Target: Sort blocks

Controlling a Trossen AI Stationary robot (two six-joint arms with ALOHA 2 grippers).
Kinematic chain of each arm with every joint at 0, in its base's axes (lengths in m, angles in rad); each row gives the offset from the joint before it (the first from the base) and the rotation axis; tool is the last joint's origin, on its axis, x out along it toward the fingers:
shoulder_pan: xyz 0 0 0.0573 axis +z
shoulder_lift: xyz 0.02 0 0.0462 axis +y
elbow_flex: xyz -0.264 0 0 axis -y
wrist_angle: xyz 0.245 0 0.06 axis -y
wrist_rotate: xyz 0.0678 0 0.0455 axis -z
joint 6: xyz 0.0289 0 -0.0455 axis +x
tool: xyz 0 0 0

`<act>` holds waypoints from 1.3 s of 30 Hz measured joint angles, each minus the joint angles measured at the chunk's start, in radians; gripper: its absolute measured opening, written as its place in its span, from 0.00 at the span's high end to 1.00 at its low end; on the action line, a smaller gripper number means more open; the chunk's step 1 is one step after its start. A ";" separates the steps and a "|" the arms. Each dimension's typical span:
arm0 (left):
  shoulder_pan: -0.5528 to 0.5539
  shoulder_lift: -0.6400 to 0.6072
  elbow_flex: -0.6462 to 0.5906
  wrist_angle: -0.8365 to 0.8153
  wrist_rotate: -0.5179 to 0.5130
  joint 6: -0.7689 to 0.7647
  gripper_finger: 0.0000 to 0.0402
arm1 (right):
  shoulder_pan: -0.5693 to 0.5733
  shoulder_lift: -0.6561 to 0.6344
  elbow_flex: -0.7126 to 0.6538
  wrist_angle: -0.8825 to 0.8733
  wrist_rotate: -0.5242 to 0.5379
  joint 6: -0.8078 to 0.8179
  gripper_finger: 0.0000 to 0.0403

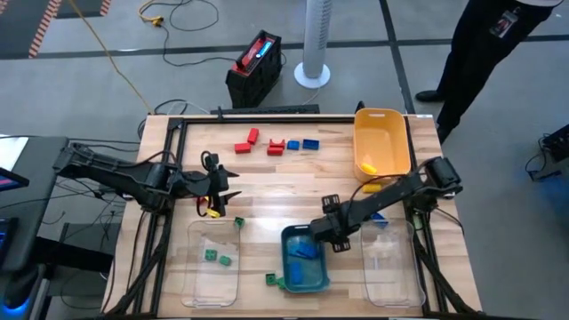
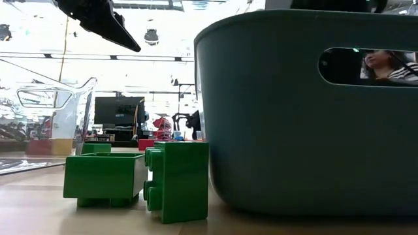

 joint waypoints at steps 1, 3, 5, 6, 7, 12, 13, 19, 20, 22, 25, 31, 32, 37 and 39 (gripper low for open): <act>0.000 0.000 0.000 0.000 0.000 0.000 0.43 | 0.001 0.005 -0.001 -0.003 0.000 -0.001 0.22; 0.000 0.000 0.000 -0.001 0.000 0.000 0.43 | 0.001 0.005 -0.004 -0.002 -0.007 -0.004 0.25; 0.000 0.000 0.000 -0.001 0.000 0.004 0.43 | 0.001 0.004 -0.006 0.003 -0.010 -0.009 0.29; 0.000 0.000 0.000 -0.001 0.000 0.008 0.43 | 0.001 0.004 -0.006 0.010 -0.010 -0.010 0.32; 0.000 0.000 0.000 -0.001 0.000 0.009 0.43 | 0.001 0.004 -0.007 0.020 -0.010 -0.011 0.35; -0.001 0.000 0.000 -0.005 0.000 0.010 0.43 | -0.003 0.004 -0.007 0.042 -0.010 -0.023 0.52; -0.001 0.000 0.001 -0.010 0.000 0.008 0.43 | -0.005 0.004 -0.007 0.042 -0.010 -0.021 0.56; -0.001 0.000 0.001 -0.048 0.001 0.000 0.43 | -0.014 0.000 -0.007 0.022 -0.010 0.000 0.69; -0.001 0.000 0.001 -0.049 0.001 0.000 0.43 | -0.014 0.000 -0.007 0.021 -0.010 0.001 0.69; -0.001 0.000 0.001 -0.049 0.001 -0.001 0.43 | -0.014 -0.005 -0.007 0.013 -0.011 0.001 0.68; -0.001 0.000 0.001 -0.049 0.001 -0.006 0.43 | -0.014 -0.017 -0.007 -0.011 -0.011 0.014 0.66; -0.001 0.000 0.001 -0.036 0.001 -0.008 0.43 | -0.014 -0.115 0.023 -0.150 0.007 0.083 0.66; -0.001 0.000 0.001 -0.033 0.001 -0.008 0.43 | -0.013 -0.142 0.037 -0.186 0.019 0.102 0.67; -0.001 0.000 0.001 -0.029 0.001 -0.008 0.43 | 0.017 -0.280 0.131 -0.377 0.107 0.260 0.67; -0.001 0.000 0.001 -0.029 0.001 -0.008 0.43 | 0.031 -0.335 0.161 -0.430 0.117 0.338 0.67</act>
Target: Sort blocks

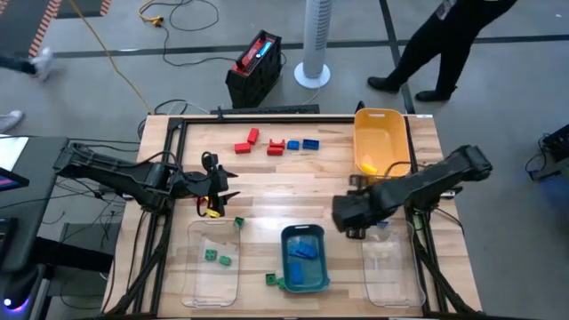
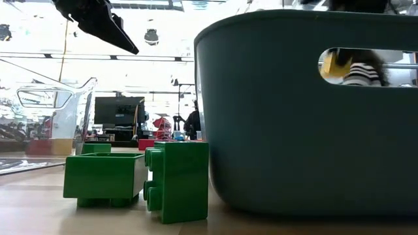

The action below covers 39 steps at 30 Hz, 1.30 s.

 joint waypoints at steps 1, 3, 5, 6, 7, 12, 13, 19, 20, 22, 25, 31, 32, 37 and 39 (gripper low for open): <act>0.000 0.000 0.000 0.000 0.000 -0.003 0.43 | 0.009 -0.024 0.010 -0.016 0.000 0.041 0.67; 0.000 0.000 0.000 0.001 0.000 -0.017 0.43 | 0.032 -0.070 0.020 -0.027 -0.013 0.117 0.67; 0.000 0.000 0.000 0.001 0.000 -0.024 0.43 | 0.059 -0.107 0.021 -0.029 -0.039 0.176 0.67; 0.000 0.000 0.000 0.001 0.000 -0.024 0.43 | 0.074 -0.120 0.021 -0.036 -0.046 0.206 0.67; 0.000 0.000 0.000 0.000 0.000 -0.026 0.43 | 0.089 -0.130 0.021 -0.041 -0.047 0.231 0.67; 0.000 0.000 0.000 0.001 0.000 -0.058 0.43 | 0.170 -0.153 0.021 -0.055 -0.013 0.250 0.67; 0.000 0.000 0.000 0.001 0.000 -0.065 0.43 | 0.184 -0.155 0.021 -0.068 0.006 0.251 0.67; 0.000 0.000 0.000 0.001 0.000 -0.097 0.43 | 0.241 -0.191 -0.028 -0.022 0.003 0.332 0.67; 0.000 0.000 0.000 0.002 0.000 -0.097 0.43 | 0.260 -0.191 -0.036 0.004 -0.018 0.356 0.67; 0.001 0.000 0.000 0.006 -0.001 -0.097 0.43 | 0.307 -0.180 -0.045 0.031 -0.050 0.414 0.67; 0.003 0.000 0.000 0.006 -0.002 -0.104 0.43 | 0.399 -0.153 -0.045 0.035 -0.088 0.528 0.67; 0.003 0.000 0.000 0.008 -0.003 -0.158 0.43 | 0.549 -0.046 -0.045 0.023 -0.106 0.777 0.67; 0.003 0.000 0.000 0.009 -0.003 -0.172 0.43 | 0.565 -0.019 -0.051 0.027 -0.108 0.795 0.67; 0.003 0.002 0.000 0.030 -0.003 -0.236 0.43 | 0.564 0.067 -0.135 0.134 -0.197 0.827 0.67; 0.003 0.003 0.000 0.035 -0.003 -0.239 0.43 | 0.538 0.079 -0.176 0.228 -0.222 0.806 0.67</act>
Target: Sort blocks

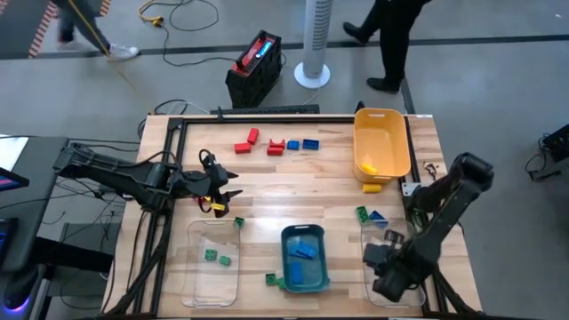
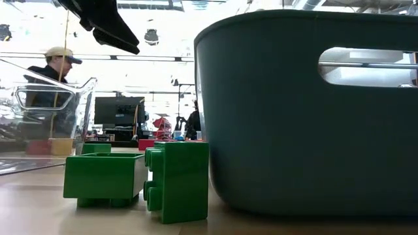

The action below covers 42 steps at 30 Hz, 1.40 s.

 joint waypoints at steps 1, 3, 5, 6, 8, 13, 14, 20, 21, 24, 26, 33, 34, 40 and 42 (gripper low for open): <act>0.000 0.000 0.000 0.000 0.000 0.000 0.43 | -0.012 0.004 -0.017 0.039 -0.010 -0.010 0.67; 0.000 0.000 0.000 0.000 0.000 0.004 0.43 | -0.039 0.012 -0.046 0.092 -0.032 -0.031 0.67; 0.000 0.000 0.000 -0.002 -0.001 0.018 0.43 | -0.061 0.017 -0.070 0.110 -0.060 -0.040 0.67; 0.000 0.000 0.000 -0.002 -0.001 0.022 0.43 | -0.068 0.017 -0.076 0.112 -0.064 -0.039 0.67; 0.000 0.000 0.000 -0.003 -0.001 0.024 0.43 | -0.083 0.017 -0.095 0.132 -0.066 -0.039 0.67; 0.000 0.000 0.000 -0.003 -0.001 0.026 0.43 | -0.120 0.017 -0.154 0.228 -0.132 -0.034 0.67; 0.000 0.000 0.000 -0.004 -0.001 0.026 0.43 | -0.125 0.017 -0.162 0.241 -0.140 -0.034 0.67; 0.000 0.000 0.000 -0.004 -0.001 0.026 0.43 | -0.145 0.017 -0.183 0.249 -0.147 -0.034 0.59; 0.000 0.000 0.000 -0.004 -0.001 0.025 0.43 | -0.148 0.017 -0.184 0.250 -0.147 -0.034 0.57; 0.000 0.000 0.000 -0.004 -0.001 0.024 0.43 | -0.150 0.017 -0.184 0.248 -0.148 -0.036 0.47; 0.000 0.000 0.000 -0.004 -0.001 0.024 0.43 | -0.150 0.017 -0.184 0.239 -0.162 -0.036 0.42; 0.000 0.000 0.000 0.031 -0.001 0.110 0.43 | -0.149 -0.020 -0.143 0.189 -0.222 -0.021 0.36; 0.000 0.000 0.000 0.032 -0.001 0.107 0.43 | -0.149 -0.030 -0.124 0.167 -0.222 -0.017 0.36; 0.000 0.000 0.000 0.069 -0.001 0.059 0.43 | -0.148 -0.078 0.023 -0.050 -0.142 0.006 0.37; 0.000 0.000 0.000 0.117 -0.001 0.073 0.43 | -0.156 -0.080 0.080 -0.139 -0.104 0.004 0.37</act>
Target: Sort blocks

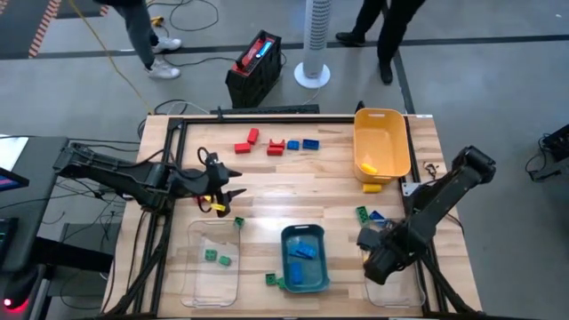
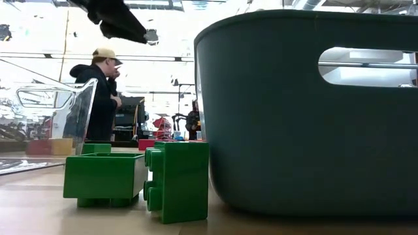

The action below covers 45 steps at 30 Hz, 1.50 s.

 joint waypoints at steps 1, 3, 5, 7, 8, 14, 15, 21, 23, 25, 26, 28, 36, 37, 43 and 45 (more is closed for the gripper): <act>0.000 0.000 0.000 0.035 -0.001 0.017 0.43 | -0.006 0.001 0.027 -0.040 0.018 -0.004 0.37; 0.000 0.000 0.000 0.117 -0.010 0.069 0.43 | -0.027 0.005 0.079 -0.095 0.064 -0.028 0.37; 0.000 0.000 0.000 0.198 -0.012 0.134 0.43 | -0.054 0.007 0.116 -0.126 0.115 -0.068 0.37; 0.000 0.000 0.000 0.260 -0.011 0.201 0.43 | -0.089 0.007 0.145 -0.128 0.168 -0.126 0.37; 0.000 0.000 0.000 0.272 0.004 0.231 0.43 | -0.109 0.007 0.157 -0.128 0.189 -0.159 0.37; -0.003 0.000 0.000 0.150 0.228 0.305 0.43 | -0.253 0.008 0.191 -0.102 0.230 -0.330 0.37; -0.003 0.000 0.000 0.129 0.231 0.304 0.43 | -0.276 0.008 0.191 -0.098 0.230 -0.359 0.37; -0.002 -0.004 -0.001 0.091 0.166 0.257 0.43 | -0.434 0.012 0.191 -0.072 0.228 -0.472 0.37; -0.002 -0.005 0.000 0.067 0.164 0.257 0.43 | -0.486 0.012 0.191 -0.064 0.227 -0.455 0.37; -0.002 -0.004 0.000 0.037 0.164 0.256 0.43 | -0.529 0.012 0.191 -0.076 0.210 -0.419 0.37; -0.002 -0.004 0.000 0.024 0.164 0.255 0.43 | -0.551 0.012 0.188 -0.081 0.188 -0.405 0.37; -0.003 -0.004 0.000 0.005 0.164 0.250 0.43 | -0.588 0.011 0.166 -0.079 0.150 -0.373 0.37; -0.003 -0.004 0.000 -0.025 0.165 0.207 0.43 | -0.697 0.013 0.062 -0.139 0.062 -0.243 0.37; -0.003 -0.004 0.000 -0.028 0.165 0.202 0.43 | -0.697 0.012 0.058 -0.152 0.062 -0.234 0.37; -0.003 -0.004 0.000 -0.049 0.165 0.186 0.43 | -0.660 0.012 -0.017 -0.136 0.060 -0.165 0.37; -0.003 -0.004 0.000 -0.053 0.165 0.176 0.43 | -0.647 0.012 -0.053 -0.126 0.041 -0.142 0.37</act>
